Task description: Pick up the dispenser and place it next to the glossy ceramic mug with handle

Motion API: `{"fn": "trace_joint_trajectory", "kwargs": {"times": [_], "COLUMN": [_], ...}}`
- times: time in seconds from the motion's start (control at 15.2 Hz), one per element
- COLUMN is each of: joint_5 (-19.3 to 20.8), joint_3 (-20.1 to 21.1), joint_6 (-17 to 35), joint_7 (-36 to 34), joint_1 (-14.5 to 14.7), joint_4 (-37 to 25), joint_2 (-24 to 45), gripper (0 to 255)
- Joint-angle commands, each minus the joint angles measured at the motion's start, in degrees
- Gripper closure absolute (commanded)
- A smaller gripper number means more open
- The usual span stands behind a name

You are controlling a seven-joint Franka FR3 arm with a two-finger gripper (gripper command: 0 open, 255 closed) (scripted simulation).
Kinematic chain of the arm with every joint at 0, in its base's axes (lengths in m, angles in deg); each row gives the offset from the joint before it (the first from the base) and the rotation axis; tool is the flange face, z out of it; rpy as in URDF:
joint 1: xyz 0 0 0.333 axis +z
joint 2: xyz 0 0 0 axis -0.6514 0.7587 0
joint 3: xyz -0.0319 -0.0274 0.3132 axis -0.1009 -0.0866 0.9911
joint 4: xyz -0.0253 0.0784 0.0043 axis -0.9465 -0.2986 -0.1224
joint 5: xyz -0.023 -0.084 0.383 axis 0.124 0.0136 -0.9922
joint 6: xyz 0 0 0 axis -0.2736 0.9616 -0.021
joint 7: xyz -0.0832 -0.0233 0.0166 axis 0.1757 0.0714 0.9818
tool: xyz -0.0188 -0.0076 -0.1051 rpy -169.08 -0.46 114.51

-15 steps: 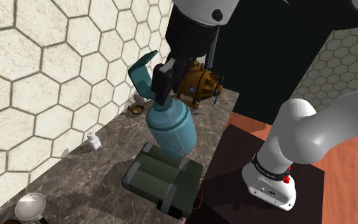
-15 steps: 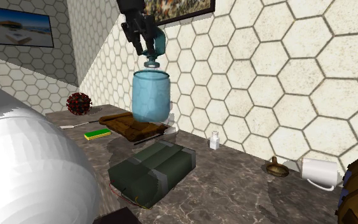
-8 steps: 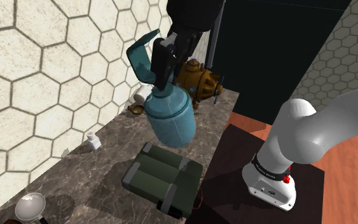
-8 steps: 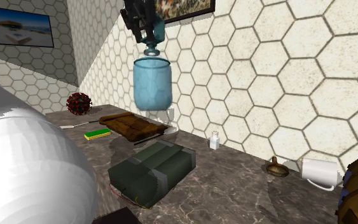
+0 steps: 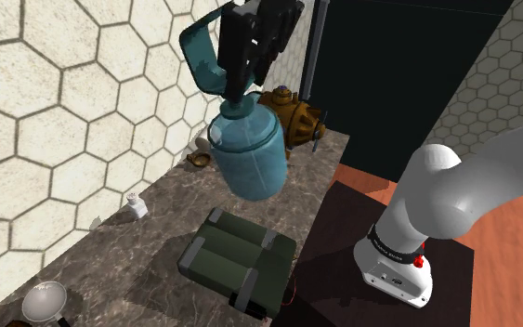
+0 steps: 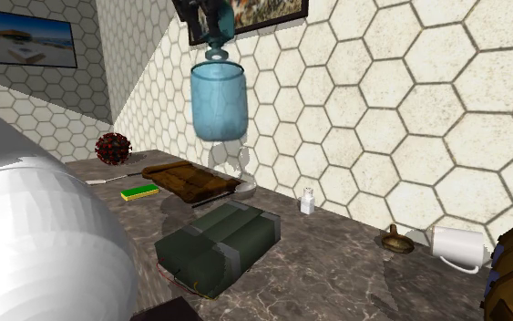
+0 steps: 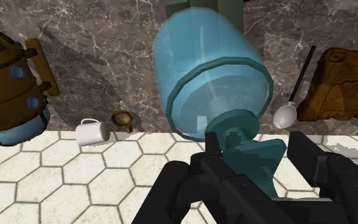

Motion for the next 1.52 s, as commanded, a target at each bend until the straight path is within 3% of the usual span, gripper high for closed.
{"fn": "trace_joint_trajectory", "kwargs": {"times": [0.0,0.59,1.45], "joint_5": [0.32,1.64,4.99], "joint_3": [0.05,0.44,-4.92], "joint_6": [-1.50,-7.66,8.83], "joint_7": [-0.12,-0.59,8.91], "joint_1": [-0.30,-1.50,-5.19], "joint_4": [-2.43,-12.47,-4.13], "joint_2": [0.90,4.91,13.94], "gripper": [255,255,255]}}
